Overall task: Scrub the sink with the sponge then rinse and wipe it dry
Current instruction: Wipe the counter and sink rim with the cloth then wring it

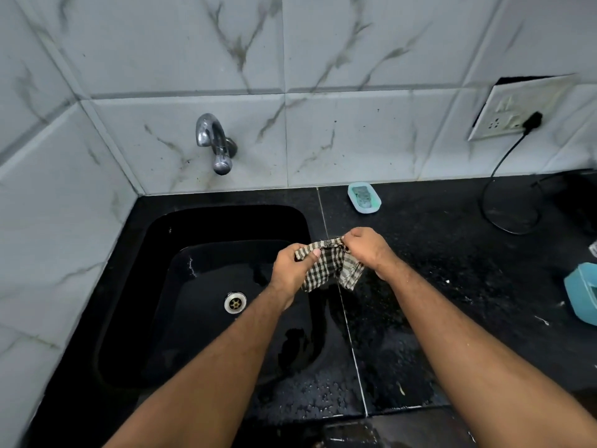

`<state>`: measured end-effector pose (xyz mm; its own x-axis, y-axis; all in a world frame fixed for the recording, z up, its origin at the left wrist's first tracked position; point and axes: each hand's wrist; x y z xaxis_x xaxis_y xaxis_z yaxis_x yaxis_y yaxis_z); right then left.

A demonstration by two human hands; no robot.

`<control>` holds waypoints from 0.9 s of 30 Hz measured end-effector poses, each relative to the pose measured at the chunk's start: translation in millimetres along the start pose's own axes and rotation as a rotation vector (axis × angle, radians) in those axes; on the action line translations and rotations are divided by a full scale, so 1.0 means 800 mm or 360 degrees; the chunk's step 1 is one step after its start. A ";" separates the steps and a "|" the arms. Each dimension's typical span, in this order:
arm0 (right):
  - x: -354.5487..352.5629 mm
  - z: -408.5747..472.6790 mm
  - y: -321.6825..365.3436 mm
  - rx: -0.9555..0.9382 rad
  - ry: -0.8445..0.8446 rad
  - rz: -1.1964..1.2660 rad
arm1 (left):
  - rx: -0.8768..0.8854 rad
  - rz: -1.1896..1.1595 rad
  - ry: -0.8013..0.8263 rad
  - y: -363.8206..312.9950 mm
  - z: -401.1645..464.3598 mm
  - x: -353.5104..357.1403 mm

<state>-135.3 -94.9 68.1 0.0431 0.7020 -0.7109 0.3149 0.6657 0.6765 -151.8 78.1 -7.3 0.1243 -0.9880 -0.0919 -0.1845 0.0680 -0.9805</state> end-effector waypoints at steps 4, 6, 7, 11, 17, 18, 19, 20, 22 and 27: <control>-0.008 -0.011 -0.025 0.0020 -0.0001 0.0016 | -0.0135 -0.0038 0.0033 0.003 -0.002 0.022; -0.007 -0.019 -0.049 0.0056 -0.0011 0.0046 | -0.0220 0.0000 0.0020 0.012 -0.003 0.039; -0.004 -0.024 -0.060 0.0065 0.0003 0.0088 | -0.0265 0.0025 -0.0012 0.017 -0.001 0.046; 0.000 -0.046 -0.102 0.0058 0.0220 0.0213 | -0.0364 0.0179 -0.0074 0.018 -0.008 0.071; -0.013 -0.030 -0.111 -0.0138 -0.0089 -0.0125 | -0.0111 0.0135 -0.0200 0.007 -0.006 0.079; -0.014 -0.027 -0.106 -0.0151 -0.0206 -0.0109 | -0.0041 0.0079 -0.0179 0.004 -0.006 0.078; -0.015 -0.024 -0.102 -0.0207 -0.0315 -0.0119 | 0.0052 0.0037 -0.0153 0.001 -0.007 0.076; -0.018 -0.025 -0.099 -0.0305 -0.0407 -0.0178 | 0.0134 0.0025 -0.0122 -0.003 -0.011 0.075; -0.019 -0.028 -0.099 -0.0498 -0.0471 -0.0422 | 0.0203 0.0063 -0.0045 0.001 -0.015 0.069; -0.003 -0.038 -0.131 -0.0319 0.0232 -0.1017 | 0.0053 0.0640 0.0235 0.039 -0.034 0.047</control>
<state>-197.2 -158.5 5.0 -0.2250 0.1733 -0.9588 0.0538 0.9848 0.1654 -179.4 39.5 -36.4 -0.0926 -0.8909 -0.4446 -0.1578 0.4540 -0.8769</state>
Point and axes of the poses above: each hand's wrist, its own z-axis towards the middle knuckle, its own x-axis out of the palm, y = z × x, and after that the axes turned 8 degrees about -y, right-handed
